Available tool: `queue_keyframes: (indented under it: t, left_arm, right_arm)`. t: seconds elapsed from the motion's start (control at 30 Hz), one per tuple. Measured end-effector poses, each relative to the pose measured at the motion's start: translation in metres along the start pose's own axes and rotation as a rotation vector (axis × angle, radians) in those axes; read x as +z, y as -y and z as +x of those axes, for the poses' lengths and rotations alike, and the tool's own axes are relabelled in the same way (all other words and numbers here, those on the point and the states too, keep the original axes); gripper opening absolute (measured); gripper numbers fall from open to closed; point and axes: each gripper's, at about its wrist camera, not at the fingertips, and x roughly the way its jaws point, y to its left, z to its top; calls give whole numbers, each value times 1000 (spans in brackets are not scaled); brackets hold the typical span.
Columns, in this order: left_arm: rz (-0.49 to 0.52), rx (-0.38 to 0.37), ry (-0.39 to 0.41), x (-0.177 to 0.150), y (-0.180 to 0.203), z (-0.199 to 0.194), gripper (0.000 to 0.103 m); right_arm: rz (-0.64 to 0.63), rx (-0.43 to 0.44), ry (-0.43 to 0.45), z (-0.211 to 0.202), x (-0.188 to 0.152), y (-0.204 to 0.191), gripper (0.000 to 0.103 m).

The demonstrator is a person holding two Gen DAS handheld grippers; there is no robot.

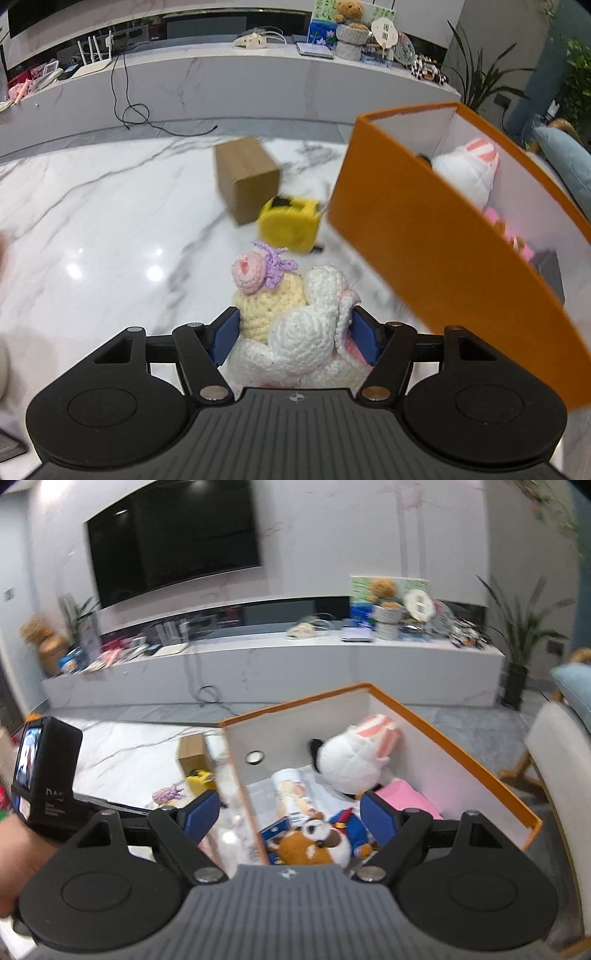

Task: Organize objects
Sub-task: 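Grasp the crocheted bunny with the left gripper while the right gripper grasps the crocheted orange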

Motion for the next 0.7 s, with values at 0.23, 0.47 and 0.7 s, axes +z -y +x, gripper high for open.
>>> queue_keyframes:
  t: [0.23,0.47,0.7]
  left_arm:
    - [-10,-30,-28,-38,-35,-32,76]
    - [6,-20,-18,-66,-44,-53,76]
    - [26,-26,-32,-84,-43,-65,76]
  right_arm:
    - [-155,152,-33,-12,-14,-37,84]
    - [-295,306,-189,-10,-50,-69,84]
    - [-403,356,-347,8,-92,-85,83]
